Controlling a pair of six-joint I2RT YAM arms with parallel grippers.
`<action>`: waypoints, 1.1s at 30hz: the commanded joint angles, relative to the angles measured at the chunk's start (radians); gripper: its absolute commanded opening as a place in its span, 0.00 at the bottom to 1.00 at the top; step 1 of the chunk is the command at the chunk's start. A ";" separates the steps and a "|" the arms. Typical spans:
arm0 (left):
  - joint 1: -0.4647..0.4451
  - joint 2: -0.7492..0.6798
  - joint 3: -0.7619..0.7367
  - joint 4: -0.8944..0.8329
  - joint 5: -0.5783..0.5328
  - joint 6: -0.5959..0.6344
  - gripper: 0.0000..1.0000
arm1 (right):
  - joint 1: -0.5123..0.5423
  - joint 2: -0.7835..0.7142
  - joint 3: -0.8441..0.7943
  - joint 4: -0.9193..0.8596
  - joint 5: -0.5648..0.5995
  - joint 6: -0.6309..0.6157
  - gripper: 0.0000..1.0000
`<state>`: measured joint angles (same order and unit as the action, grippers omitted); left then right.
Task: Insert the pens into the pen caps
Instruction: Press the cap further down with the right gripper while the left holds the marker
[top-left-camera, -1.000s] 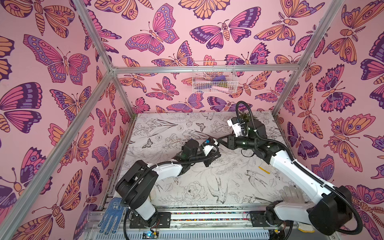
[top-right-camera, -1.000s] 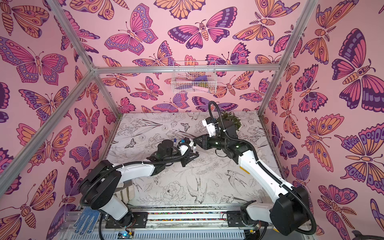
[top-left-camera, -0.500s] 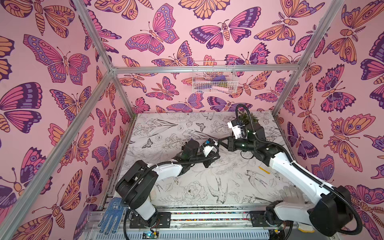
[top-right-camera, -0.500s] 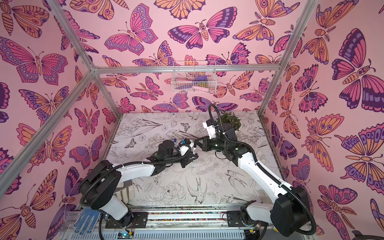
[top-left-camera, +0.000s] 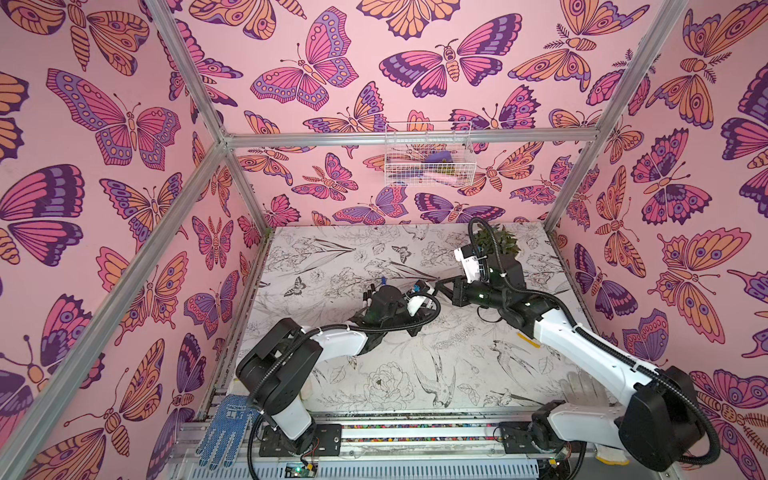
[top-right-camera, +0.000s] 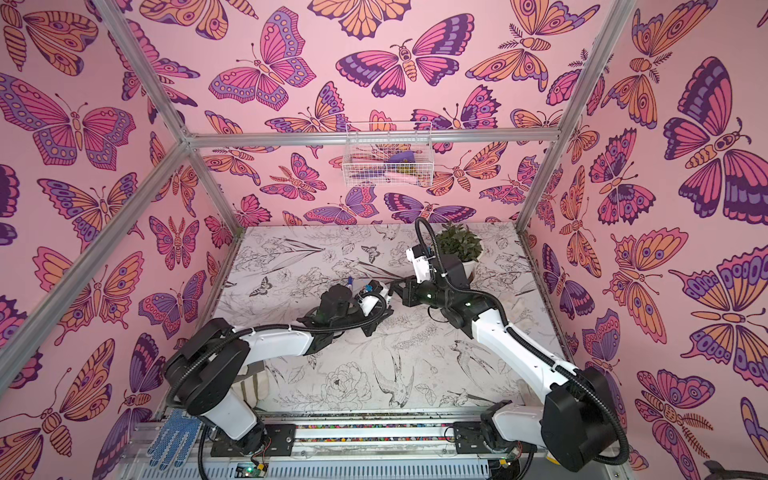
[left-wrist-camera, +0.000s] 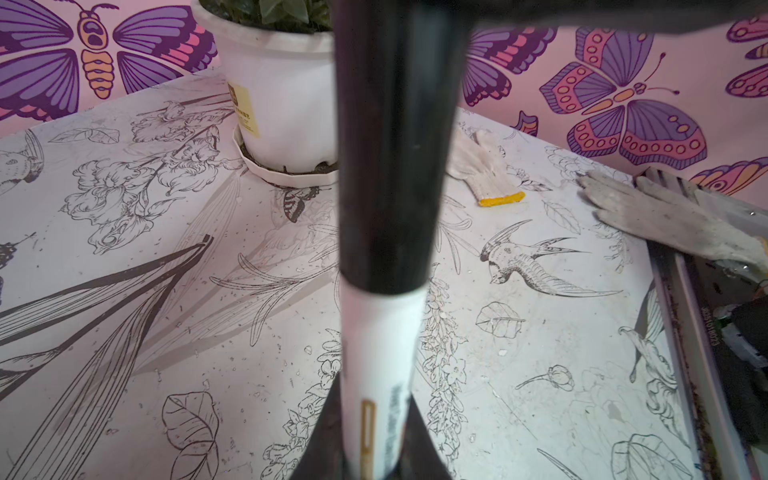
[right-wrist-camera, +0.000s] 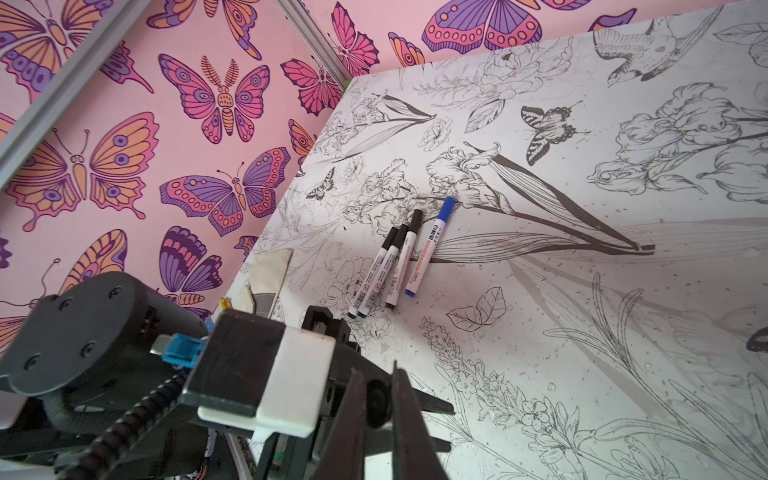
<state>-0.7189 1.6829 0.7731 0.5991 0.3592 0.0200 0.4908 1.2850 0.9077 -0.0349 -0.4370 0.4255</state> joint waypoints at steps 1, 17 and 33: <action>0.028 0.029 0.069 0.346 -0.118 -0.033 0.00 | 0.050 0.041 -0.073 -0.256 -0.100 -0.021 0.05; 0.039 0.235 0.049 0.528 -0.149 -0.056 0.00 | 0.101 0.185 -0.092 -0.391 -0.066 -0.071 0.00; 0.044 0.314 -0.008 0.640 -0.177 -0.094 0.00 | 0.155 0.395 -0.025 -0.617 -0.030 -0.120 0.00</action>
<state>-0.7074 2.0129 0.7261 1.0035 0.2947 -0.0429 0.5449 1.5471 0.9993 -0.1318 -0.3218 0.3187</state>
